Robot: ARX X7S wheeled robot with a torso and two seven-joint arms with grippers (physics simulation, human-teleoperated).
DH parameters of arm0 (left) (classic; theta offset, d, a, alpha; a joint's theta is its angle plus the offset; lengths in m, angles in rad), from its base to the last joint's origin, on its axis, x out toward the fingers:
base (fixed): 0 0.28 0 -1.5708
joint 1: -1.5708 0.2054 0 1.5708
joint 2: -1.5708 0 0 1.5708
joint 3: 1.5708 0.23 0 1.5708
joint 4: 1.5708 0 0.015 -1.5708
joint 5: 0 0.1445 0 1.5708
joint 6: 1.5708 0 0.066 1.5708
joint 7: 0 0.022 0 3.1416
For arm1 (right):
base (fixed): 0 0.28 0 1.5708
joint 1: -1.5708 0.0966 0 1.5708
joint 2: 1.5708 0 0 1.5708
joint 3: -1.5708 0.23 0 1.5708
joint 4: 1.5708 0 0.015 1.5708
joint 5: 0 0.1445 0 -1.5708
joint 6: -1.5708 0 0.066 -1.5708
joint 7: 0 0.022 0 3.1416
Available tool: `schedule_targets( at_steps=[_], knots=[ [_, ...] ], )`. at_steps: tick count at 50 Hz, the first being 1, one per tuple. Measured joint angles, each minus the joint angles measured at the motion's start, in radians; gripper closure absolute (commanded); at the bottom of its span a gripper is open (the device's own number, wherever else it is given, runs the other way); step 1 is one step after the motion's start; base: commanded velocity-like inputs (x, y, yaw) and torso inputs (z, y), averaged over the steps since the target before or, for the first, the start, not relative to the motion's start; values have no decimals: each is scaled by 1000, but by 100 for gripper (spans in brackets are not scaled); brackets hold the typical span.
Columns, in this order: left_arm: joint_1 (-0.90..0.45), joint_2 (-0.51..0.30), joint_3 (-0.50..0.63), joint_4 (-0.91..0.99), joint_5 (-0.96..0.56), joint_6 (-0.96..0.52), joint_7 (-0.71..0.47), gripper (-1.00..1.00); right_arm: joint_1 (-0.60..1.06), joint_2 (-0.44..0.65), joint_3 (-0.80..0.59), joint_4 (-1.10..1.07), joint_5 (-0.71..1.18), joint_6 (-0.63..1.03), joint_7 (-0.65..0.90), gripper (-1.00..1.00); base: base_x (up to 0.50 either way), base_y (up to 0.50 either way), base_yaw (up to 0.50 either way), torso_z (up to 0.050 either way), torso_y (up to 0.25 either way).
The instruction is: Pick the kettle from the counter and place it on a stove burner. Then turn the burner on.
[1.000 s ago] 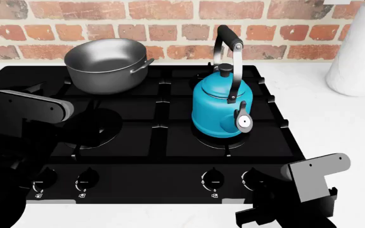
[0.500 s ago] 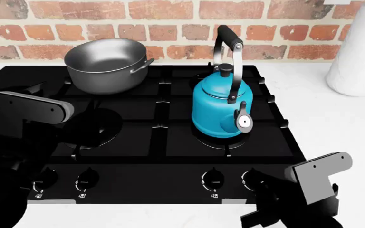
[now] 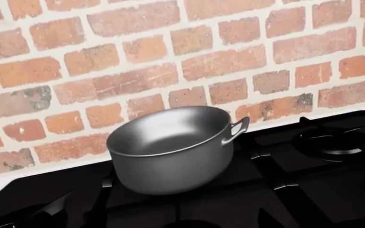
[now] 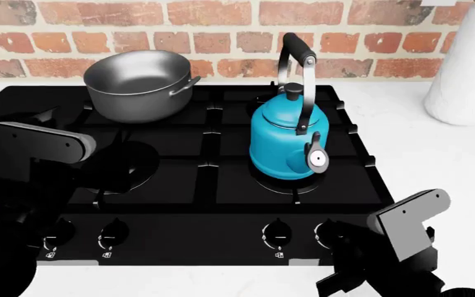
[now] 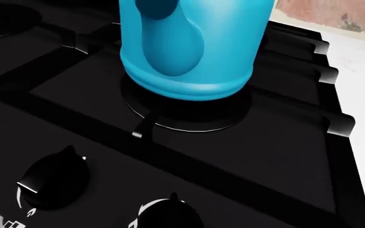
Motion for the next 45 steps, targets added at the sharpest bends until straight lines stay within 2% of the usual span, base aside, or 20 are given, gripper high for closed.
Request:
schedule_targets(
  at_steps=[45],
  knots=[
    [20,7,5,-12,18,23,4,-100,-69,47,-12,39,-172,-121,-153,100,-1,-2,-3,0,0]
  ],
)
